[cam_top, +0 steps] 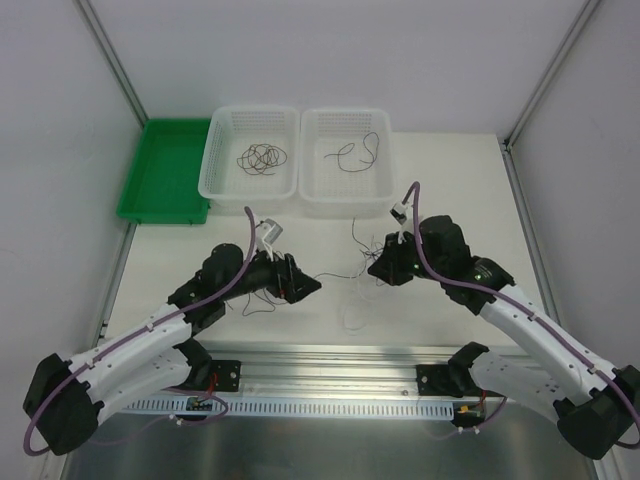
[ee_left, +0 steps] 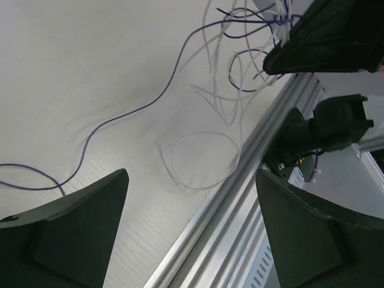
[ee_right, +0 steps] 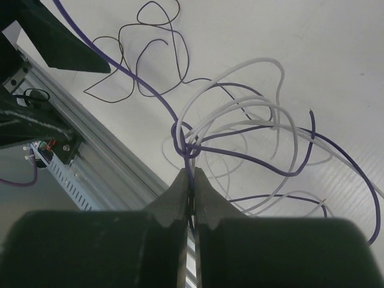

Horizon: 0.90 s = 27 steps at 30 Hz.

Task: Untangle the cables
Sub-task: Untie the cable.

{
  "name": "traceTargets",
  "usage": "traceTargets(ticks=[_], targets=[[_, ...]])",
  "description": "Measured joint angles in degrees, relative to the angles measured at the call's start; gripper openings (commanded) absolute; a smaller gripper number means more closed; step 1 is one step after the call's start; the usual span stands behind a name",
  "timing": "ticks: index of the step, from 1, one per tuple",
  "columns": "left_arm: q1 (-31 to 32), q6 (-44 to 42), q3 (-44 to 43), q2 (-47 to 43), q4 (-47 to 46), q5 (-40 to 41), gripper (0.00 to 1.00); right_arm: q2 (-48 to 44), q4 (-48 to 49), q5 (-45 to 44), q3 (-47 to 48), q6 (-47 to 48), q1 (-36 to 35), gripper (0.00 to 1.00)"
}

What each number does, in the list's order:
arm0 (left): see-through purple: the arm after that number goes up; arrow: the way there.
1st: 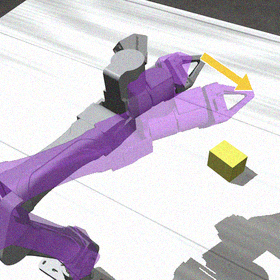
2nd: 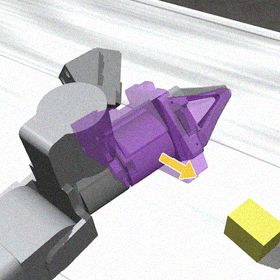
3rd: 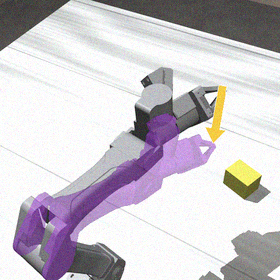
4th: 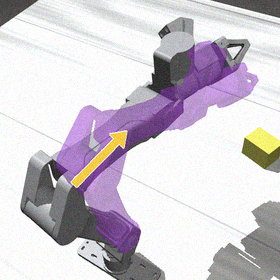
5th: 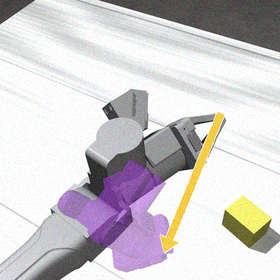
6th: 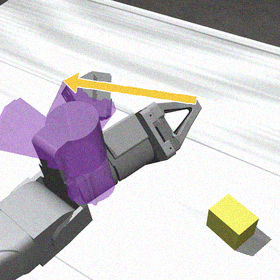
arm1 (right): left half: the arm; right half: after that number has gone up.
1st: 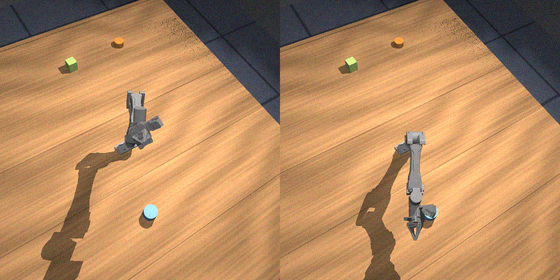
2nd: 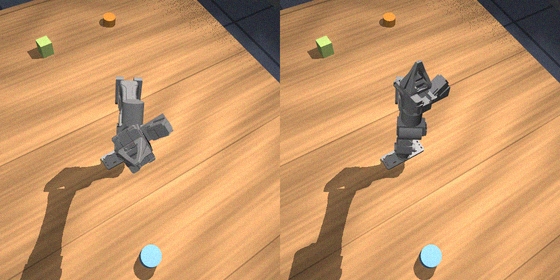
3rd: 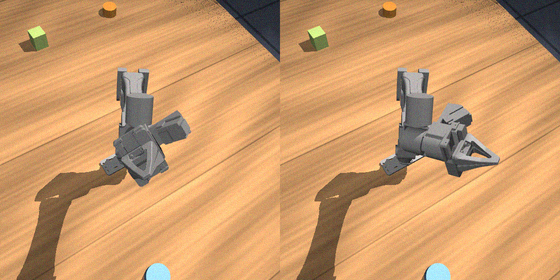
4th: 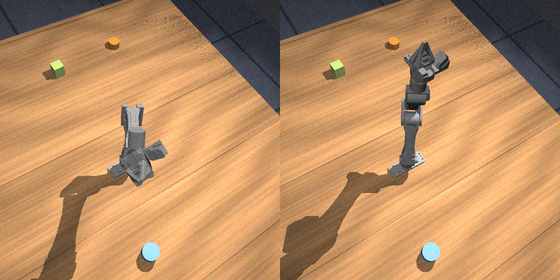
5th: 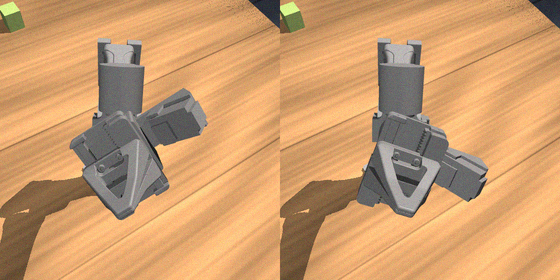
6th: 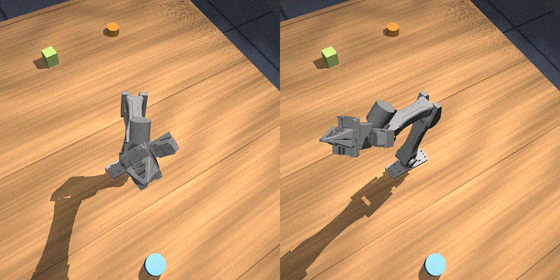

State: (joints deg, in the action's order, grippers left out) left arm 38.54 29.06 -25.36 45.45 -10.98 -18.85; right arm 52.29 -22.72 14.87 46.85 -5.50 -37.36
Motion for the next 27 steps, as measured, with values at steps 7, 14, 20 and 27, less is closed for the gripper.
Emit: traceTargets(ticks=[7, 14, 20, 27], targets=[[8.2, -0.2, -1.7, 10.4, -5.9, 0.3, 0.85, 2.4, 2.0, 0.2, -0.1, -0.4, -2.4, 0.05], [12.2, -2.0, -6.6, 16.0, -9.4, 3.5, 0.74, 4.6, 4.0, 0.2, -0.3, -0.7, -4.8, 0.05], [14.1, -3.0, -9.6, 21.3, -11.2, 6.2, 0.44, 5.3, 4.6, 0.1, -0.3, -1.1, -6.2, 0.05], [16.2, -4.3, -10.4, 24.4, -10.7, 9.0, 0.0, 5.3, 4.2, -2.4, -0.3, -1.0, -6.8, 0.04]])
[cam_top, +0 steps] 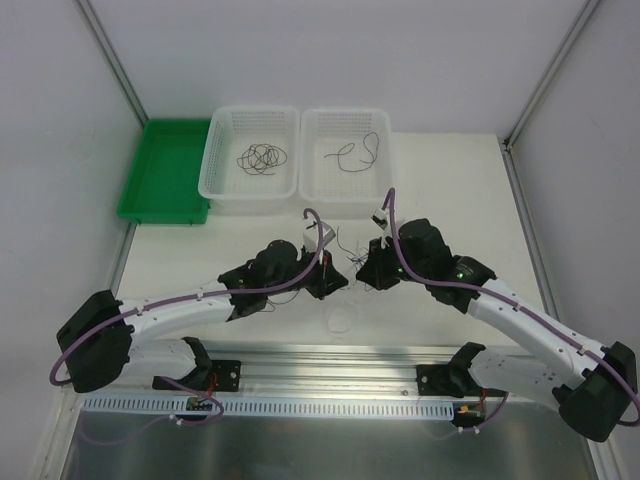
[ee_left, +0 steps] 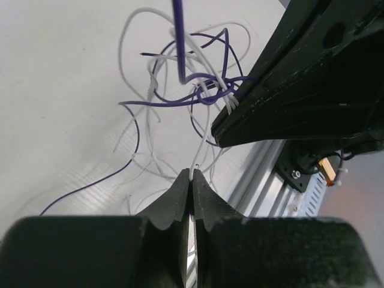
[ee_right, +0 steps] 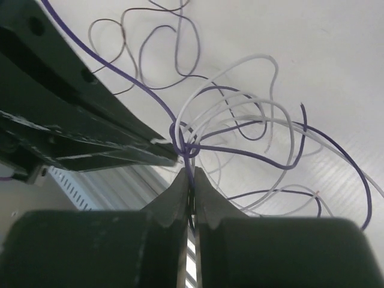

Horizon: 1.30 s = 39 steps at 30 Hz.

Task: Untangle the cables
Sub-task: Untie the cable.

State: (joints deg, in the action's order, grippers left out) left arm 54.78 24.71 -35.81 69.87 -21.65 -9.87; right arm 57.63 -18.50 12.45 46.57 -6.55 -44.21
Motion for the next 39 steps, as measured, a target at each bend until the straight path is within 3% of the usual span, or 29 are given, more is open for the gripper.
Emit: traceTargets(ticks=[6, 14, 20, 29, 30, 32, 33, 39], targets=[[0.0, -1.5, 0.0, -7.7, 5.9, 7.6, 0.0, -1.7, -5.2, -12.3, -0.9, 0.6, 0.8, 0.01], [-0.3, -3.3, 0.8, -21.2, 12.5, 19.1, 0.0, -12.2, -13.6, -22.6, -1.9, 0.8, 10.7, 0.01], [-2.9, -1.2, 3.0, -19.9, 16.2, 21.0, 0.0, -16.5, -16.9, -24.1, 1.8, 1.0, 11.5, 0.01], [-16.1, 7.7, 8.1, -15.9, 20.5, 20.3, 0.0, -23.5, -22.0, -31.8, 4.4, 1.3, 12.3, 0.01], [-16.7, 8.0, 8.6, -16.0, 21.2, 20.3, 0.18, -23.9, -22.6, -32.9, 5.3, 1.5, 12.5, 0.01], [-17.0, 7.7, 8.8, -16.2, 22.4, 19.9, 0.42, -24.1, -22.9, -34.5, 6.3, 2.0, 12.6, 0.01], [-17.1, 7.4, 8.8, -16.5, 22.7, 19.7, 0.58, -24.0, -22.9, -35.1, 6.5, 2.3, 12.8, 0.01], [-17.4, 5.1, 8.7, -18.8, 24.3, 18.5, 0.73, -21.6, -22.6, -35.7, 2.9, 2.7, 13.2, 0.01]])
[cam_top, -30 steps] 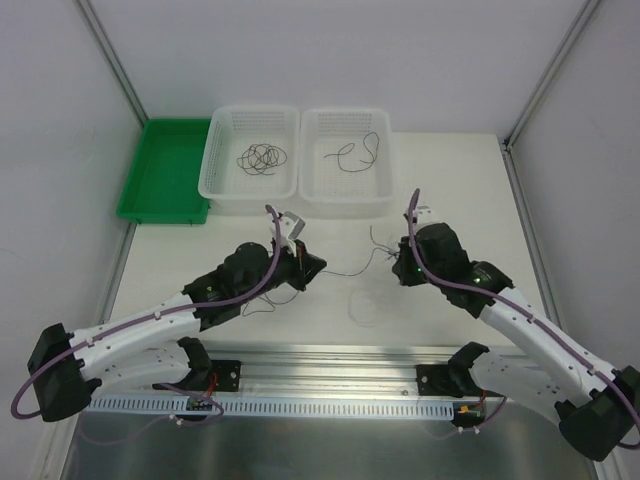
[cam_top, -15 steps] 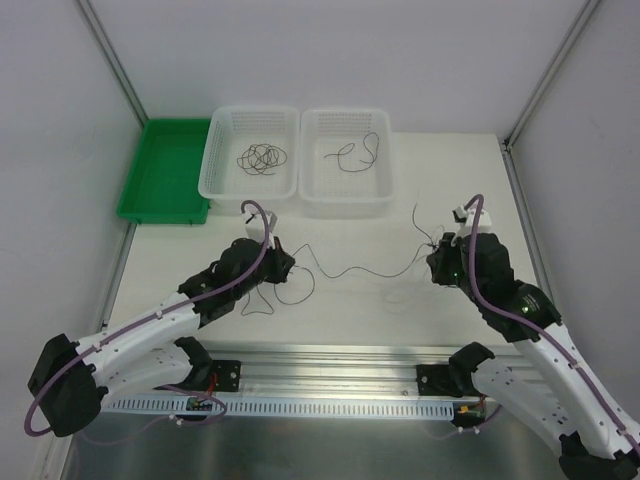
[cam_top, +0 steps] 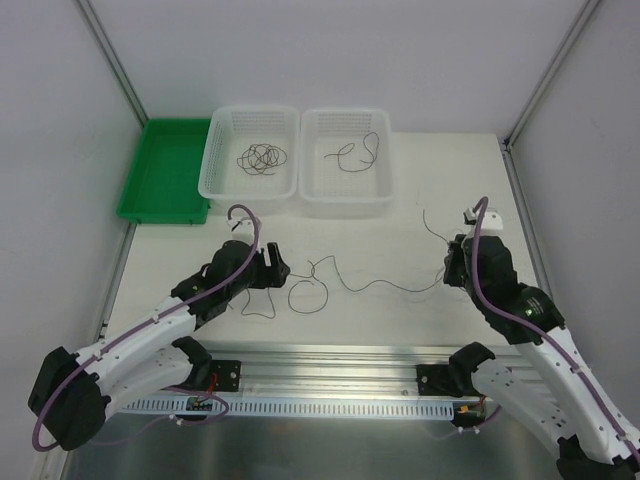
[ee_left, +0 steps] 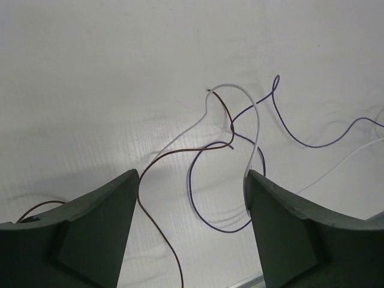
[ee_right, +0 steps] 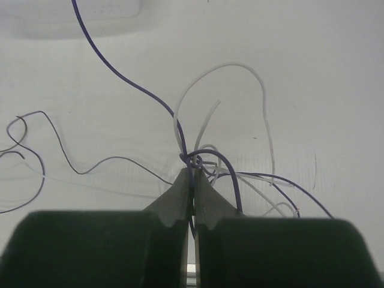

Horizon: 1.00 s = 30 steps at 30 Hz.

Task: Untangle the cables
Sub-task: Untie the cable.

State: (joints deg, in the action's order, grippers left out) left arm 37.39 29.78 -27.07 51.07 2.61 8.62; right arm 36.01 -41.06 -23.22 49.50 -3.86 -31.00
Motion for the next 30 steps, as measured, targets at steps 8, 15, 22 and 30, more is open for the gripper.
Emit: traceTargets(ticks=[8, 15, 22, 30], targets=[[0.0, -2.5, 0.0, 1.5, 0.9, -1.2, 0.78, -1.8, -1.1, -2.7, -1.7, -0.1, 2.3, 0.01], [0.0, -3.8, 0.4, 1.5, 2.5, -6.9, 0.92, 0.6, -1.2, -2.6, -0.9, -0.1, 4.2, 0.01], [0.0, -2.0, -2.4, -0.3, 2.4, -22.3, 0.99, 3.4, 2.6, 5.3, -3.8, -0.5, 5.2, 0.01], [0.0, -0.7, -6.3, -1.2, 4.0, -17.3, 0.89, 6.6, 4.8, 8.7, -5.6, -0.8, 5.2, 0.01]])
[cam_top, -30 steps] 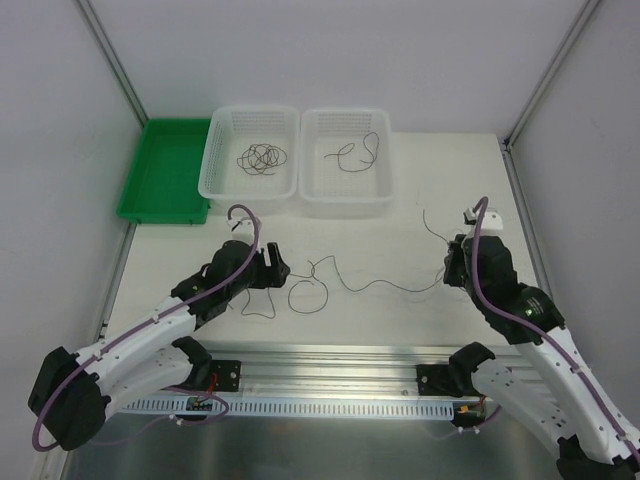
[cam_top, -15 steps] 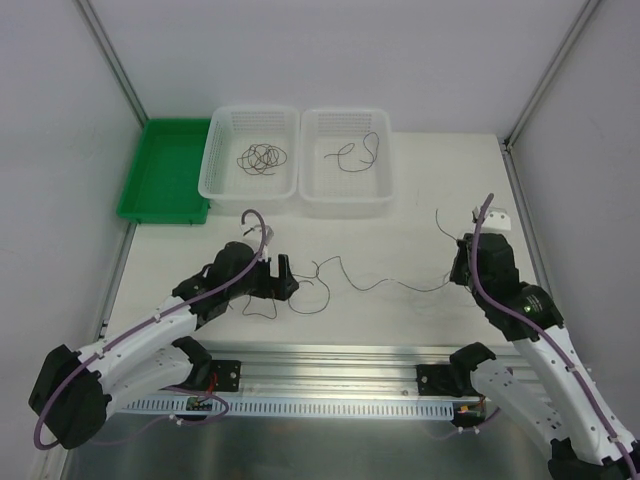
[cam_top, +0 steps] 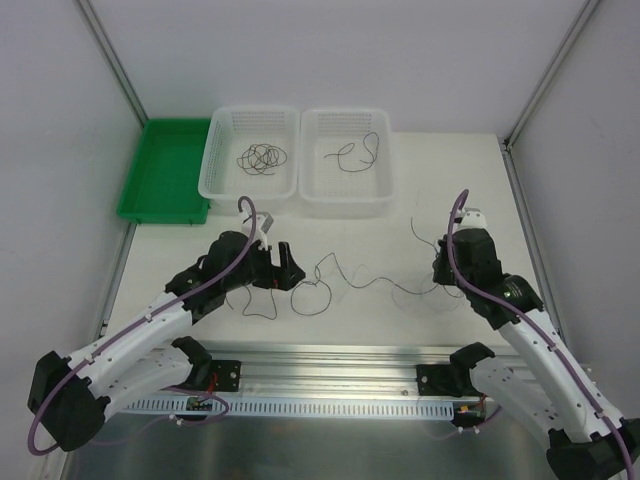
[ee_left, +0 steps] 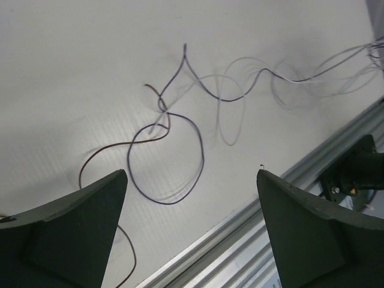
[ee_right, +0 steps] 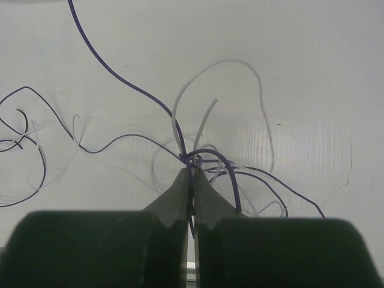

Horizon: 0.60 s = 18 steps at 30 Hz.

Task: Untangle the cables
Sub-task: Untie the cable.

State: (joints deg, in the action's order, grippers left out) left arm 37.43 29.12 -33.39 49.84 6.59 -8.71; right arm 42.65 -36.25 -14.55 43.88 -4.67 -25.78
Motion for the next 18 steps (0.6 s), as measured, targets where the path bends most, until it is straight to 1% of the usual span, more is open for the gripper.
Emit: traceTargets(ticks=[1, 3, 7, 8, 11, 12, 14, 15, 17, 18], targets=[[0.0, -0.2, 0.0, 0.4, 0.8, 1.8, 0.86, -0.4, 0.0, 0.0, 0.0, 0.0, 0.0, 0.01], [0.0, -1.0, 0.0, 1.9, 2.0, 5.2, 0.85, -1.3, 0.1, 0.1, 0.0, 0.0, 0.0, 0.01], [0.0, -2.9, -0.1, 7.8, 3.3, 9.2, 0.82, -2.4, 1.2, 1.8, -0.9, 0.0, 0.0, 0.01], [0.0, -3.2, -0.3, 9.7, 3.5, 9.7, 0.78, -2.5, 1.6, 2.3, -1.1, 0.0, 0.0, 0.01], [0.0, -4.2, -1.4, 15.6, 4.0, 11.9, 0.73, -2.8, 2.3, 3.9, -2.0, 0.0, 0.0, 0.01], [0.0, -4.5, -1.9, 17.4, 4.0, 12.5, 0.68, -2.9, 2.6, 4.5, -2.3, 0.0, 0.0, 0.01], [0.0, -4.9, -2.8, 20.3, 4.2, 13.5, 0.65, -3.1, 2.7, 5.2, -2.5, 0.0, 0.0, 0.01], [0.0, -5.1, -3.3, 21.7, 4.2, 13.9, 0.59, -3.2, 2.8, 5.5, -2.6, 0.0, 0.0, 0.01], [0.0, -5.5, -4.4, 24.3, 4.3, 14.4, 0.51, -3.4, 3.4, 6.3, -2.9, 0.0, 0.0, 0.01], [0.0, -5.7, -5.0, 25.5, 4.3, 14.7, 0.41, -3.5, 3.7, 6.6, -3.1, 0.0, 0.0, 0.01]])
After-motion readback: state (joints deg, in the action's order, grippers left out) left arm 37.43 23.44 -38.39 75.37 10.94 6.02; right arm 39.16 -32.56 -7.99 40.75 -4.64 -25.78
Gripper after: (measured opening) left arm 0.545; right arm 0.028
